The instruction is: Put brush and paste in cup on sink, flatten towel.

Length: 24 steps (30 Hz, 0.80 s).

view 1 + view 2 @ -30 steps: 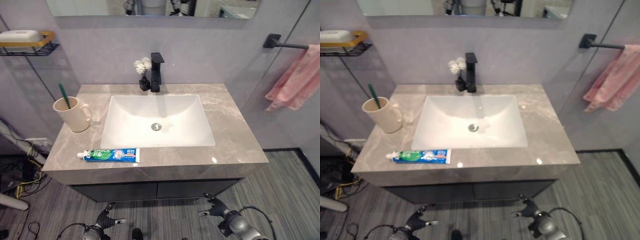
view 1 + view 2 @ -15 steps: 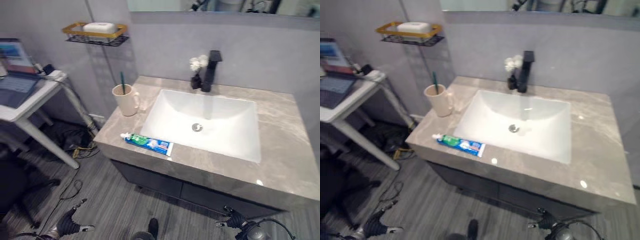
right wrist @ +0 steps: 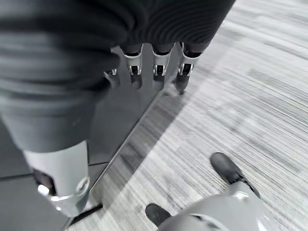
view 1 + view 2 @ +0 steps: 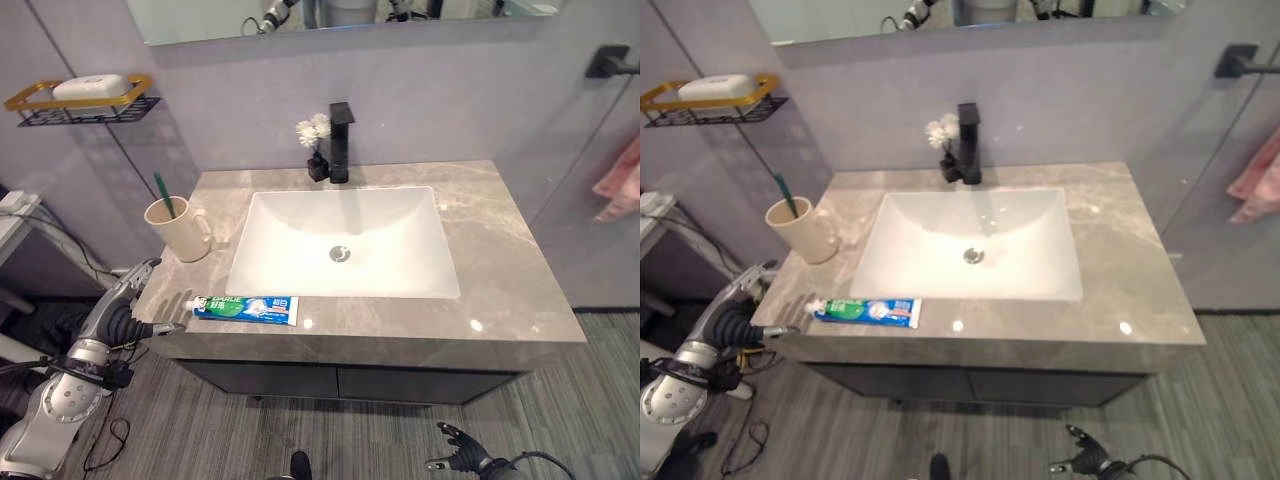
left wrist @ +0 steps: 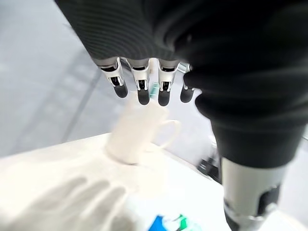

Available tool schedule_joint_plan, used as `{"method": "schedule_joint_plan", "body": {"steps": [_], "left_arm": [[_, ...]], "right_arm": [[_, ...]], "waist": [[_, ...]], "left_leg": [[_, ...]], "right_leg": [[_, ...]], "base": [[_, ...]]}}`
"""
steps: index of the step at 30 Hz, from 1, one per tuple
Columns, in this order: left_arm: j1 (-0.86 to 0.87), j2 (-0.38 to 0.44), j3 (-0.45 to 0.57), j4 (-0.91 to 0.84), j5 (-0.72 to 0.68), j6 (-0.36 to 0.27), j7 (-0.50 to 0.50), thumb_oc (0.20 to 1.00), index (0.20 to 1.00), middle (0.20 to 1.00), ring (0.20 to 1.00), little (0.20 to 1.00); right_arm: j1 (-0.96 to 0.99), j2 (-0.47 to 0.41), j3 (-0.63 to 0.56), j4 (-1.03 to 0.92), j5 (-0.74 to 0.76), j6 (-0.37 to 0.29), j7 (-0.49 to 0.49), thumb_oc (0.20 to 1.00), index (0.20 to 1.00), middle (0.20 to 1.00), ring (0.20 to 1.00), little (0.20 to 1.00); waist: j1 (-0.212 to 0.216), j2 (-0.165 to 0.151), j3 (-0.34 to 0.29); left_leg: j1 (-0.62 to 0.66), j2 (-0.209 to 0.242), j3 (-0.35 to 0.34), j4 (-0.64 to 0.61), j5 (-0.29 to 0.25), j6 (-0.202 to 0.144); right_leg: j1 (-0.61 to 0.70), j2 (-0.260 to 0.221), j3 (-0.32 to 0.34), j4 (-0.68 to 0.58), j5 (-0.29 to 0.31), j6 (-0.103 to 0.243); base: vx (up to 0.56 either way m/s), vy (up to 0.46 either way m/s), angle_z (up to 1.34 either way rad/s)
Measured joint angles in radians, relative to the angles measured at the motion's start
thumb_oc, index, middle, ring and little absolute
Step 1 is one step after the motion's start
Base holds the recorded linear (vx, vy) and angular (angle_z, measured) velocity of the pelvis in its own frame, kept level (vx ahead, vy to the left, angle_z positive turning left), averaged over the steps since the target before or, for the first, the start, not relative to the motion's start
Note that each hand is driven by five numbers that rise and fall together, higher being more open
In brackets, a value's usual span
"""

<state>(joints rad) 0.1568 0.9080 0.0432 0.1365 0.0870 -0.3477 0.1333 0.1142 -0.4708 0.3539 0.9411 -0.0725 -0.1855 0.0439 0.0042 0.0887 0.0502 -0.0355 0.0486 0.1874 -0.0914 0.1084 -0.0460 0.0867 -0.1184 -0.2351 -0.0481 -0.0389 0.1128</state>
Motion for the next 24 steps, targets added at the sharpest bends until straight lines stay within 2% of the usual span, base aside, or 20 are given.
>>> {"method": "schedule_joint_plan", "body": {"steps": [8,16,24], "left_arm": [[-0.005,0.013,-0.068,0.007,-0.01,0.002,-0.042,1.0,1.0,1.0,1.0,1.0],[0.042,0.005,-0.069,0.054,-0.038,0.013,-0.065,1.0,1.0,1.0,1.0,1.0],[0.034,-0.032,-0.105,0.101,-0.038,0.026,-0.074,1.0,1.0,1.0,1.0,1.0]], "right_arm": [[0.001,-0.007,-0.024,0.002,0.007,0.007,-0.001,1.0,1.0,1.0,1.0,1.0],[-0.001,-0.009,-0.028,0.006,0.01,0.008,-0.009,1.0,1.0,1.0,1.0,1.0],[-0.01,-0.011,-0.032,-0.023,0.01,0.008,-0.02,1.0,1.0,1.0,1.0,1.0]], "waist": [[-0.012,0.008,-0.004],[-0.012,0.016,0.004],[-0.009,-0.006,0.017]], "left_leg": [[0.012,0.014,0.054,0.0,-0.006,-0.002],[0.01,0.021,0.085,-0.001,-0.011,-0.006],[0.008,0.021,0.085,0.0,-0.01,-0.004]], "right_leg": [[-0.015,0.01,0.058,-0.009,0.02,-0.005],[-0.033,0.014,0.091,-0.011,0.029,-0.004],[-0.033,0.014,0.091,-0.014,0.031,-0.006]], "base": [[0.01,0.025,-0.21],[0.01,0.013,-0.12],[0.01,0.003,0.0]]}}
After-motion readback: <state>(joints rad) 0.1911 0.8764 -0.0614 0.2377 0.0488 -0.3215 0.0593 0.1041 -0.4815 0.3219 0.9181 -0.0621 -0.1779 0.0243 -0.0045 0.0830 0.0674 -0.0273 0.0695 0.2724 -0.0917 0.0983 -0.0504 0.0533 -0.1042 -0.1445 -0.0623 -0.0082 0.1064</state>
